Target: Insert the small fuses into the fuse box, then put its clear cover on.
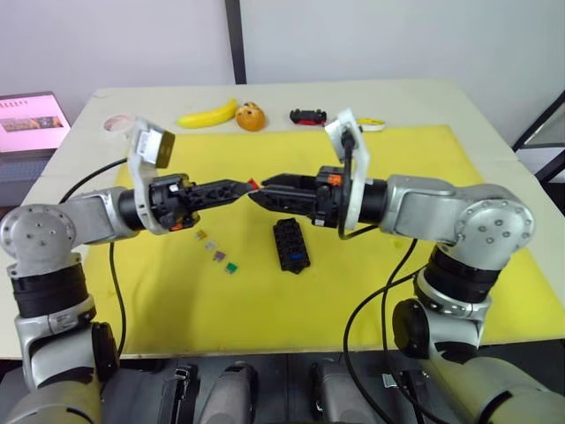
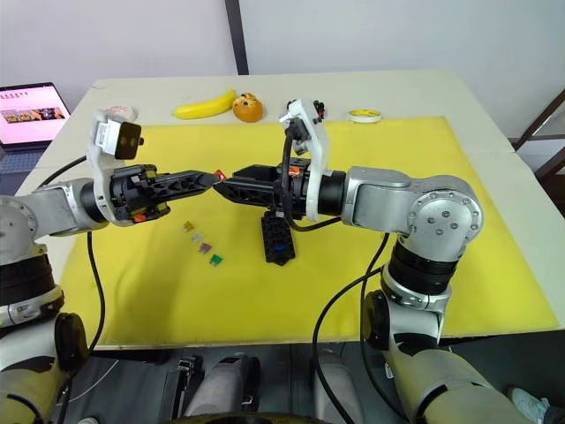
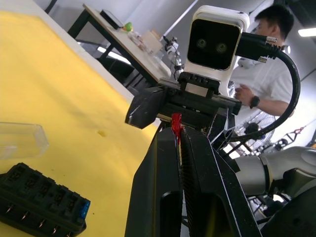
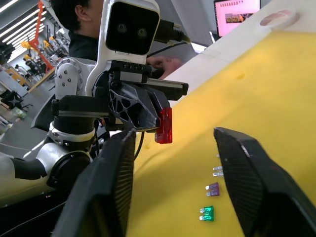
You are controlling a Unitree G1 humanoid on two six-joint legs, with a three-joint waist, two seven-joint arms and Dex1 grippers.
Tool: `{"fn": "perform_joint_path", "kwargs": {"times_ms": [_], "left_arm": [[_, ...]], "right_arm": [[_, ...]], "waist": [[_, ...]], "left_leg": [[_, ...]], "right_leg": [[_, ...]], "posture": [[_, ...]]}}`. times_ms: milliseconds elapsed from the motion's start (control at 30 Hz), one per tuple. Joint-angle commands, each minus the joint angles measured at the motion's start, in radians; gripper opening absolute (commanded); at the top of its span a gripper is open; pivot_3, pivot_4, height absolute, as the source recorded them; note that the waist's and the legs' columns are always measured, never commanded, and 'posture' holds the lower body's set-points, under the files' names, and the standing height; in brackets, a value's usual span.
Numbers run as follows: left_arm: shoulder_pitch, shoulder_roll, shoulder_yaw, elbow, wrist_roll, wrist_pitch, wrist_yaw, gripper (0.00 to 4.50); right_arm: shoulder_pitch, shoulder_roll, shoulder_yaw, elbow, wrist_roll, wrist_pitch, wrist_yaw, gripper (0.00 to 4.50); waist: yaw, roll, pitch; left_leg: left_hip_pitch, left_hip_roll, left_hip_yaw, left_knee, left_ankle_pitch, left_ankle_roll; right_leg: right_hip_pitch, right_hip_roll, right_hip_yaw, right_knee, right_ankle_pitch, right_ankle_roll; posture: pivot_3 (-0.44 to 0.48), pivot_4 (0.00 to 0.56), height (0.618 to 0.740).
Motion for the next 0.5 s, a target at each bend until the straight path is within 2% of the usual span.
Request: {"fn": "perform_joint_path", "kwargs": {"times_ms": [33, 200, 300, 400, 500], "left_arm": [[-0.017, 0.011, 0.004, -0.012, -0.034, -0.028, 0.0, 0.0], [-0.009, 0.015, -0.002, -0.02, -0.048, -0.039, 0.016, 0.0], [-0.007, 0.016, -0.004, -0.021, -0.054, -0.044, 0.027, 0.0], [-0.002, 0.016, -0.004, -0.025, -0.062, -0.048, 0.036, 0.0], [0.002, 0.019, -0.006, -0.028, -0.071, -0.054, 0.044, 0.0]], "right_arm": [[-0.021, 0.001, -0.013, 0.001, 0.079, -0.022, -0.044, 2.6], [-0.015, -0.027, 0.01, 0.024, 0.164, -0.061, -0.104, 2.6], [-0.012, -0.053, 0.034, 0.037, 0.217, -0.093, -0.135, 1.71], [-0.007, -0.082, 0.062, 0.045, 0.267, -0.128, -0.162, 0.16], [-0.001, -0.114, 0.096, 0.051, 0.317, -0.167, -0.189, 0.07]], "waist": [[0.0, 0.0, 0.0], [0.0, 0.0, 0.0], [0.0, 0.0, 0.0], [-0.001, 0.0, 0.0], [0.0, 0.0, 0.0]], "left_leg": [[0.0, 0.0, 0.0, 0.0, 0.0, 0.0], [0.0, 0.001, 0.0, 0.0, 0.0, 0.0], [0.0, 0.001, 0.0, 0.0, 0.0, 0.0], [0.0, 0.001, 0.0, 0.0, 0.0, 0.0], [0.0, 0.001, 0.0, 0.0, 0.0, 0.0]], "right_leg": [[0.0, 0.0, 0.0, 0.0, 0.0, 0.0], [0.0, 0.001, 0.0, 0.0, 0.0, 0.0], [0.0, 0.001, 0.0, 0.0, 0.0, 0.0], [0.0, 0.001, 0.0, 0.0, 0.0, 0.0], [0.0, 0.001, 0.0, 0.0, 0.0, 0.0]], "posture": [[0.0, 0.15, 0.74], [0.0, 0.15, 0.74], [0.0, 0.15, 0.74], [0.0, 0.15, 0.74], [0.0, 0.15, 0.74]]}}
